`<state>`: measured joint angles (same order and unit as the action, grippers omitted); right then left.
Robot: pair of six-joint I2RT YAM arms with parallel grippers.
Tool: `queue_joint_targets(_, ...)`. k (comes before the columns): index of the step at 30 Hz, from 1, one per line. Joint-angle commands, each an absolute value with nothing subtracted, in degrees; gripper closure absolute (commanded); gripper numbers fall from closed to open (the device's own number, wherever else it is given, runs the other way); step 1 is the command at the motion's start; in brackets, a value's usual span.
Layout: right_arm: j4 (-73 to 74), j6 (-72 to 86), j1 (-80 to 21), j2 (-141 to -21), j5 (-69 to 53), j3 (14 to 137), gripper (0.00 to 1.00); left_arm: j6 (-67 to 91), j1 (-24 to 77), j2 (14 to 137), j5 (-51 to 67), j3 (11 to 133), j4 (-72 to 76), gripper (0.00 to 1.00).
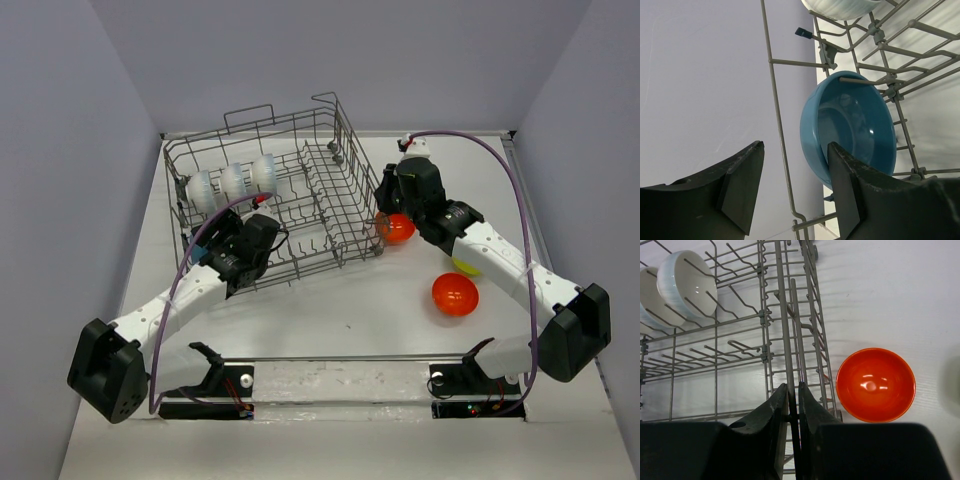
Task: Load the bowls into the dish rack
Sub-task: Insert the bowl into the dish rack.
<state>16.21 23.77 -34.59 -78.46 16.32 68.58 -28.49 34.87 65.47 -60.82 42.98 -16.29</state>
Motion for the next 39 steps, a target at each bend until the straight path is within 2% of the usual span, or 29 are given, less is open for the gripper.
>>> queue_joint_targets(1, 18.0, 25.9, -34.8, -80.9, 16.5, 67.6, 0.99, -29.1, 34.5, 63.2, -62.6, 42.1, -16.4, 0.34)
queue_joint_targets(39, 17.9, 26.0, -34.8, -80.9, 16.7, 67.0, 0.99, -28.7, 36.3, 63.1, -58.4, 42.0, -17.1, 0.32)
